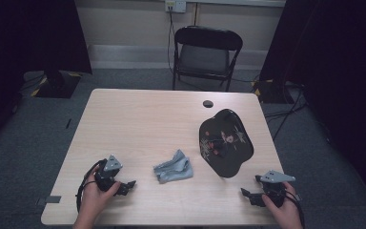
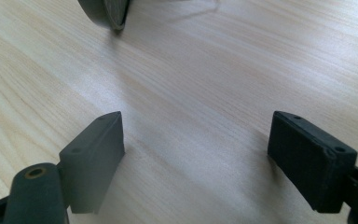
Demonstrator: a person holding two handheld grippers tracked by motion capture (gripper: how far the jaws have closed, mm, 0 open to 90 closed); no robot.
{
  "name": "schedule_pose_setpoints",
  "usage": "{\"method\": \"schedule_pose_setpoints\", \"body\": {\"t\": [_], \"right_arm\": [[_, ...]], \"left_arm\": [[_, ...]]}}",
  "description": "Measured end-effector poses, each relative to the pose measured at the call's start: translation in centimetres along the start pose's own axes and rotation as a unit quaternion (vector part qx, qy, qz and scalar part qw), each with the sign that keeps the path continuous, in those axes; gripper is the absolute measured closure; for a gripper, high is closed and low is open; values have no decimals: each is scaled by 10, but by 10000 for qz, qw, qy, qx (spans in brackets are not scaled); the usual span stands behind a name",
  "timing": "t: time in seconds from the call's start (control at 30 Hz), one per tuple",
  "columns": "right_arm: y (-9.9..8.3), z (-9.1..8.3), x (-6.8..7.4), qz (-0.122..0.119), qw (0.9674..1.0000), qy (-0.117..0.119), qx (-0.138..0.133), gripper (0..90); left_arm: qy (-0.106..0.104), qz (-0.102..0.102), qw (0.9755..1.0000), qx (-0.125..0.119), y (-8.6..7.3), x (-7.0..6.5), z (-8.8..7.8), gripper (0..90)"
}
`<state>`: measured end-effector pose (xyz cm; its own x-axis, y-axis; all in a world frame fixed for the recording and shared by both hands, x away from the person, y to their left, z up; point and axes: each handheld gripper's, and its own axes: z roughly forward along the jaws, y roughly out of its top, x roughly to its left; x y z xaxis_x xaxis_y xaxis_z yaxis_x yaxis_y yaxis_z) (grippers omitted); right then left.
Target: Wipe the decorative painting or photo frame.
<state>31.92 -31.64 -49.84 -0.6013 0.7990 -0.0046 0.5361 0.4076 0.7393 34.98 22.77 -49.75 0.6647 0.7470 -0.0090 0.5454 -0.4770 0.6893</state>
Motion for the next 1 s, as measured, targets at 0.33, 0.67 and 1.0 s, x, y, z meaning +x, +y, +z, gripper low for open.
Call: {"method": "schedule_pose_setpoints", "body": {"t": [0.33,0.67,1.0], "right_arm": [[1,1,-1,11,10000,0,24,159],[1,2,-2,100,9999,-128,57,125],[1,2,-2,103,9998,-131,59,125]], "left_arm": [[36,-37,9998,-169,-3,3,3,0],[251,-241,9992,-180,-3,5,3,0],[250,-247,9992,-183,-3,5,3,0]]}}
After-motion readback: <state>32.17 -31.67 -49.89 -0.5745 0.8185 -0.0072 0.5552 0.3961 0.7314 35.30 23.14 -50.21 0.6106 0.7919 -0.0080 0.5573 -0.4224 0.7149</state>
